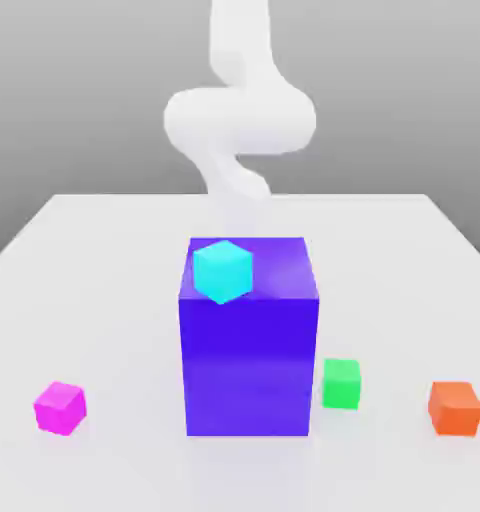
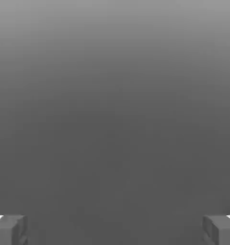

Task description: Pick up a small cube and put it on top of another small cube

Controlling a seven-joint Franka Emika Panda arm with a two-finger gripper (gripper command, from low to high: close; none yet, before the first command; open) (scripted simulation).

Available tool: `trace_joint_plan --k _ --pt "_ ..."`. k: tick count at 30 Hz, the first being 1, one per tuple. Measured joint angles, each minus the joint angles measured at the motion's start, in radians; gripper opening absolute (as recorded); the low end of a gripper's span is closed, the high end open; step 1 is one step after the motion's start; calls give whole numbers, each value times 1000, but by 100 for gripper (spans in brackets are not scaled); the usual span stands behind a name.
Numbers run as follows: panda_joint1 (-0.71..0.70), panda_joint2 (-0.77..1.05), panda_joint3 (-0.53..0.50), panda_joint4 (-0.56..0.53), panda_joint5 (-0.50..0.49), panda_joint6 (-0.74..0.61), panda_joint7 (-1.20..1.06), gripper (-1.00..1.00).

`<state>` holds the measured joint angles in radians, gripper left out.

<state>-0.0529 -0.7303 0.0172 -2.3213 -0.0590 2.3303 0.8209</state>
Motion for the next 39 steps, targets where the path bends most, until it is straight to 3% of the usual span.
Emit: trace_joint_plan --k 12,21,28,34,39 --pt "-213 345 -5 -98 -245 132 69 0" --pt "-309 589 -94 -175 -302 245 32 0" --pt "-387 759 -148 -245 -192 360 -107 0" --pt "-487 881 -84 -302 45 455 -327 0" --pt "-519 1003 -50 -285 111 555 -380 0"
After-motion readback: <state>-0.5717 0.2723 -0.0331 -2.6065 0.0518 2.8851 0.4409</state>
